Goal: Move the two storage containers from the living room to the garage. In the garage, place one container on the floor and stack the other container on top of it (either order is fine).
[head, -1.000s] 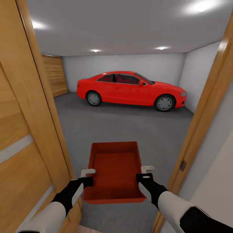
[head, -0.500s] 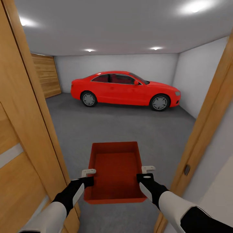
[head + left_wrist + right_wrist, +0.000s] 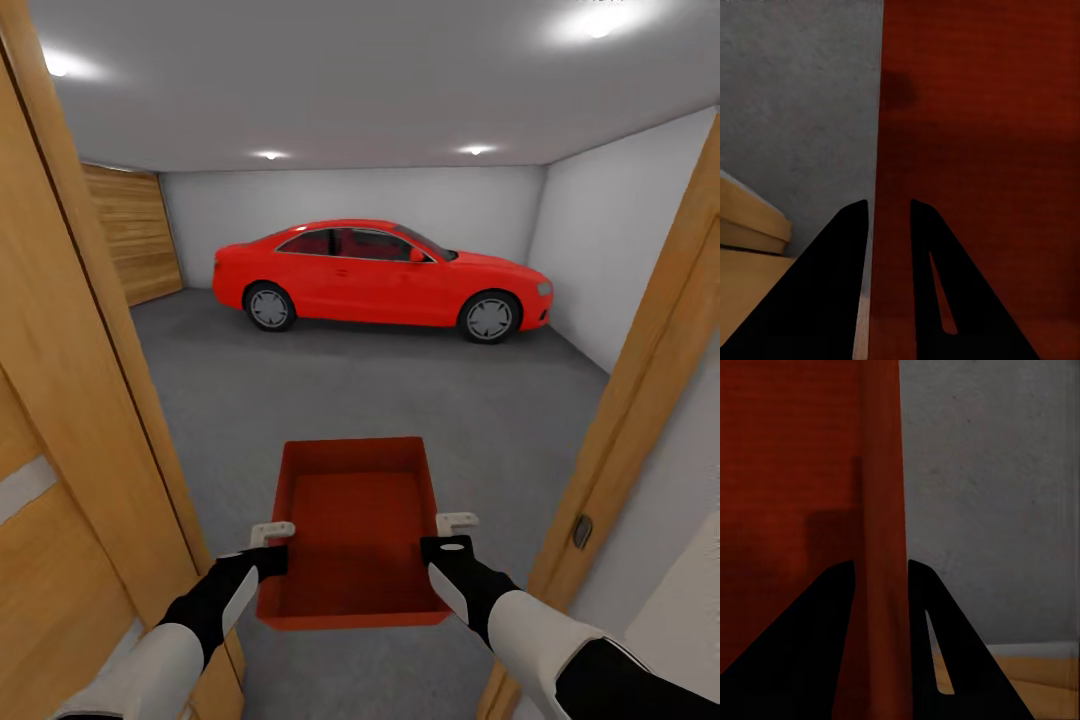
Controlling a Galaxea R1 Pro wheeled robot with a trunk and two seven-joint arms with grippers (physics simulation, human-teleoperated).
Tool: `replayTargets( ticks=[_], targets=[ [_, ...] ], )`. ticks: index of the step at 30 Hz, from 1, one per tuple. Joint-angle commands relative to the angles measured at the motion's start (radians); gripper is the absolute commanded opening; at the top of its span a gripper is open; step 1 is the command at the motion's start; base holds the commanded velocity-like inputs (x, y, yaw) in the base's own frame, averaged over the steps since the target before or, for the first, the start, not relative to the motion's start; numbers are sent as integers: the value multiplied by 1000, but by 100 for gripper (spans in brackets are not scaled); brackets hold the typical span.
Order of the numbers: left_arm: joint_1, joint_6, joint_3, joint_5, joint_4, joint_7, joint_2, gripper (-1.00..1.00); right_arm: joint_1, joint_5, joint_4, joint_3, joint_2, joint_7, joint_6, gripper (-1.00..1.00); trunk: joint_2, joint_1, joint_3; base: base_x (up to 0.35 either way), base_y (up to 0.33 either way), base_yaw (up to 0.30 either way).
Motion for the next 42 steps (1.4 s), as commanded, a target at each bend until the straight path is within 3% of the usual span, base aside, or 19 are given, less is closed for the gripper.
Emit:
replayTargets(
  ticks=[1,24,42],
  targets=[
    [-1,7,15,-16,-65,37,-11,-100,0,-10,2,5,1,-43,9,-100,-2,1,-2,1,0,-204],
    [-1,5,15,-17,-65,37,-11,-100,0,-9,2,5,1,-43,8,-100,-2,1,-2,178,149,-38],
    [-1,5,15,-18,-66,37,-11,-100,0,-10,1,5,1,-43,8,-100,-2,1,-2,26,10,-202]
  ],
)
